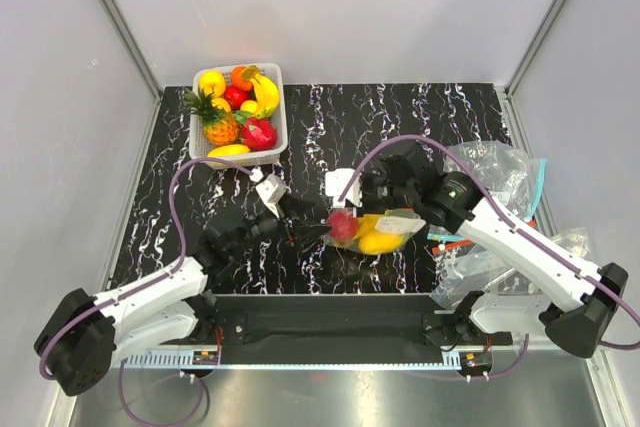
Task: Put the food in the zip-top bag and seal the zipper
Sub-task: Zip the zipper food storage bag at the center of the board.
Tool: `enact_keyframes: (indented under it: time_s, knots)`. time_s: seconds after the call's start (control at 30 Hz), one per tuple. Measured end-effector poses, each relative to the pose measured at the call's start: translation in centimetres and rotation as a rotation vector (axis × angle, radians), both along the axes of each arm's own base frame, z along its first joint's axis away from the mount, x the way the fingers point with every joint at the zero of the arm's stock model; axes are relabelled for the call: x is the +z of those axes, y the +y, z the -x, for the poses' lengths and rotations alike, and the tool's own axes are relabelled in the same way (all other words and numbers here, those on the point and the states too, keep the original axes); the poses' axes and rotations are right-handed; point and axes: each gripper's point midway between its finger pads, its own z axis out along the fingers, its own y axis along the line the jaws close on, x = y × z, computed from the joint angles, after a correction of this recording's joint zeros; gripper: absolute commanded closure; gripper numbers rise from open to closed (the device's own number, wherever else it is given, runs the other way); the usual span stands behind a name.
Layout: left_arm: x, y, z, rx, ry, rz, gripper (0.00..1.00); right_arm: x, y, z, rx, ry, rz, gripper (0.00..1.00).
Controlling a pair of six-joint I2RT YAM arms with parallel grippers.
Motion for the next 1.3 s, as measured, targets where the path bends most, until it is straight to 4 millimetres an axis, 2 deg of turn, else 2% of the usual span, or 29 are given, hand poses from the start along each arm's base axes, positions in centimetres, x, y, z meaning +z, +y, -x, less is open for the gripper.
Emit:
enact_keyframes:
  time_s: [0.17,0.37,0.43,0.53,0.7,0.93,1.07,1.2,1.3]
  knots:
    - [1.7,-0.6,0.0,-0.034,-0.088,0.044,0.16,1.3,-0.2,0.7,-0.008,0.003,-0.052,1.00]
    - [3.8,-1.0,0.8,-0.089,-0.197,0.107,0.18,1.2,0.0,1.1,-0.022,0.047,-0.078,1.00]
    - [4.3,-1.0,1.1,-0.102,-0.219,0.121,0.26,1.2,0.0,1.5,-0.017,0.062,-0.093,1.00]
    - [4.9,-1.2,1.5,-0.132,-0.253,0.140,0.34,1.2,0.0,2.1,-0.011,0.076,-0.112,1.00]
    - [4.8,-1.6,1.9,-0.171,-0.272,0.142,0.39,1.5,-0.1,2.9,0.006,0.094,-0.136,1.00]
    - [4.6,-2.0,2.0,-0.197,-0.282,0.141,0.39,1.8,0.1,3.5,0.029,0.106,-0.154,1.00]
    - [5.2,-2.2,2.0,-0.210,-0.296,0.148,0.40,1.8,0.1,3.7,0.039,0.112,-0.158,1.00]
    - [5.9,-2.5,1.8,-0.216,-0.312,0.158,0.60,1.9,0.2,3.8,0.045,0.115,-0.160,1.00]
    - [6.0,-2.8,1.8,-0.226,-0.311,0.158,0.71,1.9,0.2,3.9,0.049,0.117,-0.162,1.00]
